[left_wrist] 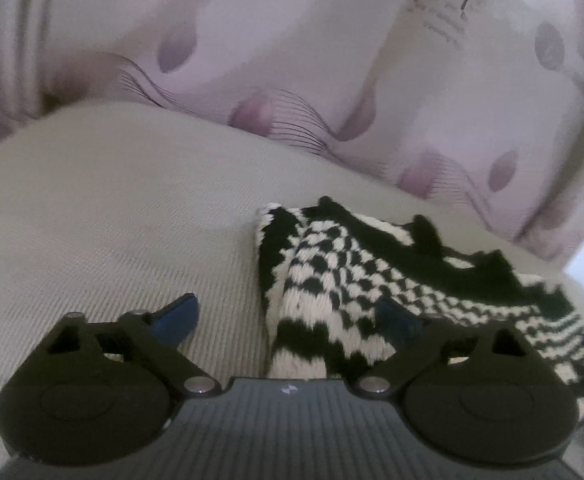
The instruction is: Fold small clothes
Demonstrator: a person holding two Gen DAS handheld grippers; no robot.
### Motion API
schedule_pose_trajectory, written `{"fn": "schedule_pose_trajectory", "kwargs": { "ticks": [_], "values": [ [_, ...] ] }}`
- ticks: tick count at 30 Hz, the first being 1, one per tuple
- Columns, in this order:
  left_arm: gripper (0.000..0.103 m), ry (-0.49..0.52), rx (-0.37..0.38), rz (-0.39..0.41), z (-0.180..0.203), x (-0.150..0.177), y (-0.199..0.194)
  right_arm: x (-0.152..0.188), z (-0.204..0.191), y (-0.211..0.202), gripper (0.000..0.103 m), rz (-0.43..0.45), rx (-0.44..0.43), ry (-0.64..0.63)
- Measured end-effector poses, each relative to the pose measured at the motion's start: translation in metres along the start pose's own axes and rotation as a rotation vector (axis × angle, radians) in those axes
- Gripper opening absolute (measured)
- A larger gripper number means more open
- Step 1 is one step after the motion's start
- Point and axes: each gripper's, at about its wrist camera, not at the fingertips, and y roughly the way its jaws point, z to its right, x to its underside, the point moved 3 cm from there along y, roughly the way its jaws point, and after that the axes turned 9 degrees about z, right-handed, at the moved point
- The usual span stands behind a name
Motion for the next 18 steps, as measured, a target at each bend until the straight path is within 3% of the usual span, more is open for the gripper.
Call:
{"fn": "schedule_pose_trajectory", "kwargs": {
  "ticks": [3, 7, 10, 15, 17, 18],
  "values": [
    [0.077, 0.023, 0.065, -0.071, -0.004, -0.009, 0.018, -0.001, 0.003, 0.001, 0.103, 0.003, -0.002, 0.000],
    [0.078, 0.085, 0.174, -0.170, 0.004, -0.020, 0.039, -0.001, 0.005, 0.001, 0.103, 0.007, -0.002, -0.003],
    [0.101, 0.096, 0.271, -0.236, 0.007, -0.025, 0.051, -0.001, 0.005, -0.001, 0.103, 0.013, -0.002, -0.005],
    [0.098, 0.216, 0.316, -0.265, 0.018, -0.024, 0.059, -0.002, 0.003, -0.003, 0.103, 0.030, -0.010, -0.012],
    [0.081, 0.209, 0.318, -0.251, 0.016, -0.026, 0.060, -0.003, -0.001, -0.006, 0.103, 0.037, -0.016, -0.014],
    [0.047, 0.191, 0.316, -0.248, 0.011, -0.029, 0.061, -0.003, -0.001, -0.005, 0.103, 0.040, -0.015, -0.014]
  ]
}}
